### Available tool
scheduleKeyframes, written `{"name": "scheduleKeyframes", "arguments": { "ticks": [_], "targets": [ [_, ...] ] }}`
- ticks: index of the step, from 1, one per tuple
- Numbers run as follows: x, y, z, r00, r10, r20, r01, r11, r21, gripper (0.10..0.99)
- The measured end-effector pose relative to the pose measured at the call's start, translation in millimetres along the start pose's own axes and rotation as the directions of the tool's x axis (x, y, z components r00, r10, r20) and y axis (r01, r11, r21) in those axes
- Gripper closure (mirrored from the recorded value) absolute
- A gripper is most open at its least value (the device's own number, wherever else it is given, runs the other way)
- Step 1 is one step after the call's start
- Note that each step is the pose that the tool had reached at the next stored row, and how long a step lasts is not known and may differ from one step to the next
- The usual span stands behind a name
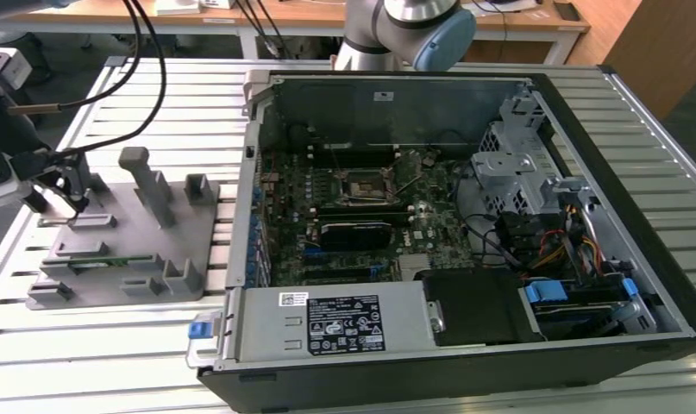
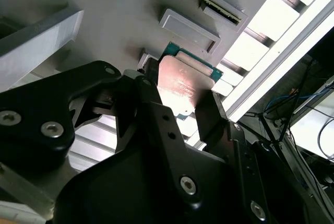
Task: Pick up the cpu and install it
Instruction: 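Pick up the cpu and move it towards the insertion slot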
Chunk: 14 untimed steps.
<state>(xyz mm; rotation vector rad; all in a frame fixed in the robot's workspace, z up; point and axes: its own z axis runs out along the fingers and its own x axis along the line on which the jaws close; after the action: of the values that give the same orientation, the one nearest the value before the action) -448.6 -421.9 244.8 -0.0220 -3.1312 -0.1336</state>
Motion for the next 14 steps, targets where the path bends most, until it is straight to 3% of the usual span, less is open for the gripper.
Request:
{"name": "scheduleKeyframes", "arguments": {
  "ticks": [14],
  "targets": [
    [0.0, 0.3, -3.5, 1.0, 0.0, 0.0001, 0.0, 1.0, 0.0, 0.561]
  ]
}}
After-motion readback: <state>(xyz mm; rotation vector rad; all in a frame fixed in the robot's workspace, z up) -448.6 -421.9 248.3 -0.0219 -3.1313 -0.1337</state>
